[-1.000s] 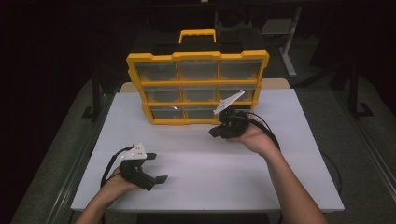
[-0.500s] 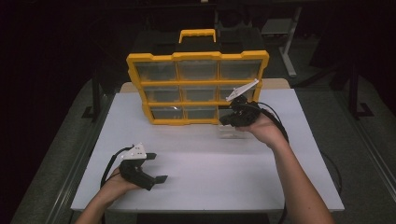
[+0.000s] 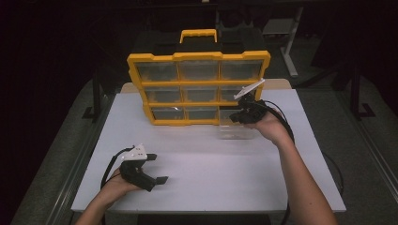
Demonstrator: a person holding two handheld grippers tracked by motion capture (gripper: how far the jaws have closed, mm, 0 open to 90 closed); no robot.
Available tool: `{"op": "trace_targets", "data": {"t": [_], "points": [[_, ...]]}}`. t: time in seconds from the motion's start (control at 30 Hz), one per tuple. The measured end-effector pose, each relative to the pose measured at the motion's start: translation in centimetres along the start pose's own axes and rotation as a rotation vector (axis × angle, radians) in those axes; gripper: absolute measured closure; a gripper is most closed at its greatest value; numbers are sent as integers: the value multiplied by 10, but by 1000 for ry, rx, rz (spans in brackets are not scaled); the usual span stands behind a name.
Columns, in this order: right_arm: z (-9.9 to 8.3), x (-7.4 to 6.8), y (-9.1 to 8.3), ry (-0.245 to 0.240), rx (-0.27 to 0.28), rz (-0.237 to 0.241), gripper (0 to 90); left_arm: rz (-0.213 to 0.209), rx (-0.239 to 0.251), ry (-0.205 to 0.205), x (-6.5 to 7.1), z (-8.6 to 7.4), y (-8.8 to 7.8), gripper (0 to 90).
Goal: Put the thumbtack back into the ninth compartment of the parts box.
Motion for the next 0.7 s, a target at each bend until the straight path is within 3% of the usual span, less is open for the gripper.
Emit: {"op": "trace_targets", "data": {"t": [0.33, 0.53, 0.7], "points": [[-10, 12, 6, 28, -16, -11, 851, 0, -2, 0, 0, 0, 0, 0], [-8, 11, 2, 45, 12, -18, 711, 1, -2, 0, 0, 0, 0, 0], [-6, 10, -5, 59, 36, -22, 647, 1, 0, 0, 0, 0, 0, 0]]}}
Point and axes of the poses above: each handheld gripper's, and its own axes: y roughly forward along the jaws, z roughly out of its top, x roughly to its right, the point moved 7 cm from there along y, roughly forward along the jaws, and after that the axes turned 3 degrees about x, right-handed, at the moved point
